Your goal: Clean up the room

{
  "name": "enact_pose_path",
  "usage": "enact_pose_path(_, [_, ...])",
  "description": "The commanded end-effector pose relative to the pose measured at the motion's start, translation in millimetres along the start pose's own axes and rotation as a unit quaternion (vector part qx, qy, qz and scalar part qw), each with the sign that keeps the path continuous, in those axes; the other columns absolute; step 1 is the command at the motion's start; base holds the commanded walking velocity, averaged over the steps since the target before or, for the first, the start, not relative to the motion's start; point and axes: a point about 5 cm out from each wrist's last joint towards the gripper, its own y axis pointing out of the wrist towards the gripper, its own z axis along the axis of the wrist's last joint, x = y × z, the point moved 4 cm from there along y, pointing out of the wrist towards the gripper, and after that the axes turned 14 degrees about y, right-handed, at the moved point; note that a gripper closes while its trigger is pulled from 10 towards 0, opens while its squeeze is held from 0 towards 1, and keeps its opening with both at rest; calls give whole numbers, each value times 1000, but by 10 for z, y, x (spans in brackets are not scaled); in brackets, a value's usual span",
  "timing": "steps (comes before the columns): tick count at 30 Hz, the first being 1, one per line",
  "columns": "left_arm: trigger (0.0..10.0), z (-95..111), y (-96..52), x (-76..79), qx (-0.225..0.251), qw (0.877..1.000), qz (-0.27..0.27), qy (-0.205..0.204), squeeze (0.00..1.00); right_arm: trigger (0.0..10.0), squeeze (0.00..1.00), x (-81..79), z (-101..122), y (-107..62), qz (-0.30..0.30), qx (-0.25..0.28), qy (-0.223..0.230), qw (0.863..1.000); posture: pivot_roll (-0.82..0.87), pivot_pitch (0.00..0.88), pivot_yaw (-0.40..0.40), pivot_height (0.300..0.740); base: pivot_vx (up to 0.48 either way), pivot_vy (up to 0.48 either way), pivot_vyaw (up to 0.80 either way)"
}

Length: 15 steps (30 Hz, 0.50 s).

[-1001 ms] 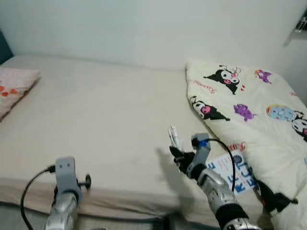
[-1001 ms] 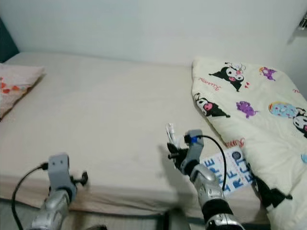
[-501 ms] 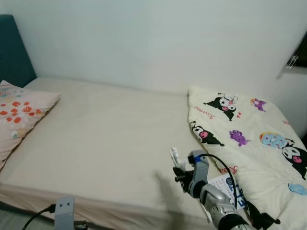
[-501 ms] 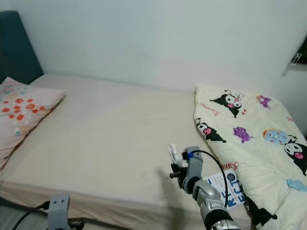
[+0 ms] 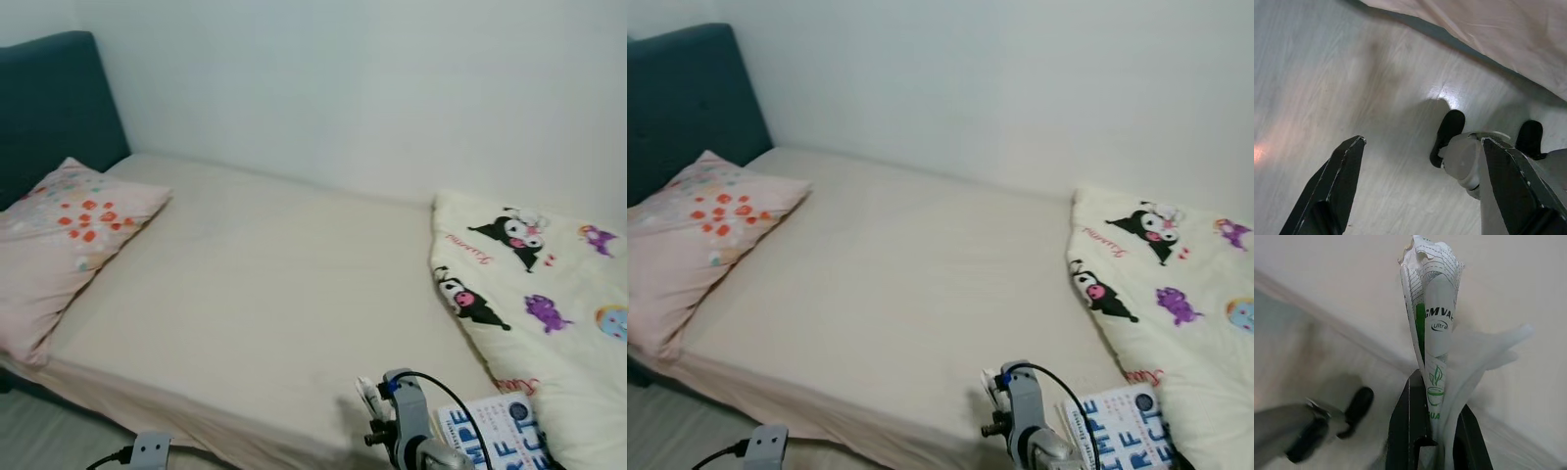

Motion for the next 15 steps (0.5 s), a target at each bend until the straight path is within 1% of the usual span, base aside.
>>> enact_pose_path(1, [10000,-163,-24,32,-23,1000,-6,19,0,10000,0,86,-135,-40,-16,-22,-6,1000,-27,0,-78,740,0,0,681])
enact_pose_path(2, [10000,-187,-28,29,-26,999,-6,19,0,10000,0,124,-148,-53,-23,-24,-5,999,-27,0,-78,740,0,0,681])
enact_pose_path(6, [10000,-218,-34,25,-29,999,-7,20,0,10000,0,178,-171,-73,-33,-28,-8,999,-29,0,-82,740,0,0,681])
enact_pose_path(8, [10000,-256,-41,14,-33,999,-9,21,0,10000,0,259,-231,-109,-48,-40,-13,998,-28,0,-87,740,0,0,681])
enact_pose_path(9, [10000,-256,-41,14,-33,999,-9,21,0,10000,0,259,-231,-109,-48,-40,-13,998,-28,0,-87,740,0,0,681])
enact_pose_path(10, [10000,-289,-46,27,-41,999,-10,9,0,10000,0,284,-272,-125,-52,-46,-12,998,-23,0,-91,740,0,0,681])
enact_pose_path(11, [10000,-289,-46,27,-41,999,-10,9,0,10000,0,284,-272,-125,-52,-46,-12,998,-23,0,-91,740,0,0,681])
enact_pose_path(12, [10000,-316,-51,44,-47,999,-12,0,0,10000,0,289,-293,-132,-52,-49,-12,997,-22,0,-92,740,0,0,681])
enact_pose_path(14, [10000,-323,-52,50,-48,999,-13,-1,0,10000,0,290,-298,-133,-52,-50,-12,997,-22,0,-92,740,0,0,681])
enact_pose_path(15, [10000,-362,-58,64,-60,998,-13,-3,0,10000,0,290,-305,-134,-53,-51,-13,997,-22,0,-88,740,-480,0,681])
